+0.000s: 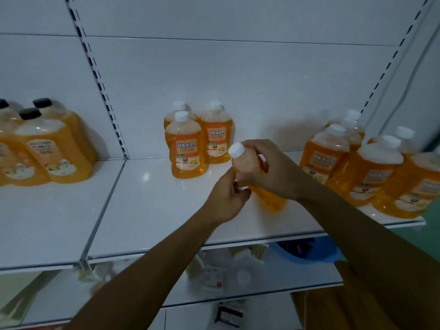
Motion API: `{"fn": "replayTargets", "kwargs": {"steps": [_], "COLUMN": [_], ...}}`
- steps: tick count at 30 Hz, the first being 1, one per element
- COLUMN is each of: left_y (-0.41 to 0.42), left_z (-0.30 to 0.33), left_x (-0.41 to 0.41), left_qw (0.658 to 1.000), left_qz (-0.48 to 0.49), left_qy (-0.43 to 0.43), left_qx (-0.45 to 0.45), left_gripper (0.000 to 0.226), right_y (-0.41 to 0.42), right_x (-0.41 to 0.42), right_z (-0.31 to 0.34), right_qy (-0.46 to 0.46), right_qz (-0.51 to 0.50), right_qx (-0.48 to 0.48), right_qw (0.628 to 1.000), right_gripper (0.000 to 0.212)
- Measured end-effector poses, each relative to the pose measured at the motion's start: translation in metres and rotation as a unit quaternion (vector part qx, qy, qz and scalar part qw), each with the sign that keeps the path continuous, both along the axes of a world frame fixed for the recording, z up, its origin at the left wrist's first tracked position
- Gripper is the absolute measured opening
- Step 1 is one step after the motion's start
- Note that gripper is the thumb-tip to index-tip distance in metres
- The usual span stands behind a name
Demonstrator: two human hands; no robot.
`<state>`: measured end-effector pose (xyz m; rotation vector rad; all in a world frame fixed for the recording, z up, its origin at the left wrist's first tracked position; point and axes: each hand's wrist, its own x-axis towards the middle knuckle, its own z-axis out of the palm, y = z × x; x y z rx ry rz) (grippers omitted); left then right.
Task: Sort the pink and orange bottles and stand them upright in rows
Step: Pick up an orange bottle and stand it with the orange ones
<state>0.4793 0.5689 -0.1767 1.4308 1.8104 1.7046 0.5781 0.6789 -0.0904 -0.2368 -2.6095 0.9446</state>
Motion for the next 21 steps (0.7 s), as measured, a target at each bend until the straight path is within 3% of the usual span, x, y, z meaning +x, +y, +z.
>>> {"fn": "replayTargets", "kwargs": {"steps": [3,6,8,12,14,18,21], "left_y": [-0.003,-0.010,-0.018,-0.026,-0.027,-0.025,-0.020], "left_z": [0.012,0.019,0.017,0.010,0.009,0.007,0.007], "left_x": [0.001,-0.009,-0.020,-0.018,-0.012,-0.009,-0.010], "left_qw": [0.999,0.997,0.994,0.984,0.981,0.968,0.957], "left_qz": [0.015,0.063,0.076,0.057,0.104,0.189,0.244], "left_qy": [0.043,0.038,0.008,-0.015,0.002,0.012,0.039], "left_qx": [-0.007,-0.035,-0.081,-0.167,-0.163,-0.164,-0.154], "left_gripper": [0.050,0.065,0.061,0.038,0.030,0.031,0.032], "right_y": [0.006,0.020,0.027,0.037,0.039,0.045,0.052], "right_x": [-0.004,-0.008,-0.011,-0.018,-0.020,-0.025,-0.036], "right_z": [0.005,0.016,0.018,0.012,0.015,0.018,0.015], "right_qy": [0.031,0.090,0.091,0.021,-0.001,0.005,-0.007], "right_qz": [-0.018,-0.038,-0.012,0.082,0.116,0.114,0.090], "right_qx": [-0.001,-0.083,-0.158,-0.253,-0.226,-0.084,-0.047], "right_qw": [0.999,0.992,0.983,0.964,0.967,0.990,0.995], "right_gripper": [0.074,0.053,0.043,0.048,0.047,0.040,0.054]}}
